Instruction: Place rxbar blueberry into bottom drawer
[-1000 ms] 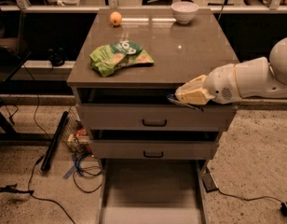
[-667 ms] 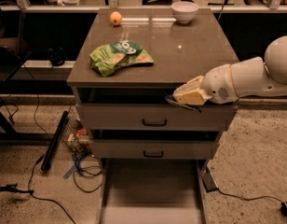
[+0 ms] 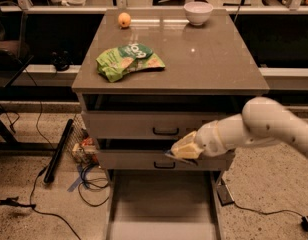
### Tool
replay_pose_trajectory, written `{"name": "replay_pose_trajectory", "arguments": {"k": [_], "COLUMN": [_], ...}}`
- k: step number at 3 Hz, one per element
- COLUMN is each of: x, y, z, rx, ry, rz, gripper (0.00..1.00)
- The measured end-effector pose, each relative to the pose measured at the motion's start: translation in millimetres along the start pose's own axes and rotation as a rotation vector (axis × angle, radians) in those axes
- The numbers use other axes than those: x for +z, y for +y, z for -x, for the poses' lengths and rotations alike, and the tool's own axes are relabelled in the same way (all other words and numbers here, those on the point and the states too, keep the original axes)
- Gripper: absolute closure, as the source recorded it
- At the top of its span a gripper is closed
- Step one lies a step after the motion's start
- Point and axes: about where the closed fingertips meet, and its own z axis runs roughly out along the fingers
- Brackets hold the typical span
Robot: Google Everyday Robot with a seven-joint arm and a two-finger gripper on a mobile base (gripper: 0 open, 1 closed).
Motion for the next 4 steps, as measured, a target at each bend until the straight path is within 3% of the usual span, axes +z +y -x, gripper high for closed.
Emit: {"name": "replay_pose_trajectory", "arguments": {"k": [1, 3, 4], "x": [71.4, 87.8, 163.0], "y": [21.4, 22.3, 2.7], "z": [-67.5, -83.7, -128.5], "rx": [0.117, 0.156, 0.211], "ry": [0.03, 0.023, -0.01], "rz": [0.114, 0.147, 0.175], "gripper": [1.0, 1.0, 1.0]}}
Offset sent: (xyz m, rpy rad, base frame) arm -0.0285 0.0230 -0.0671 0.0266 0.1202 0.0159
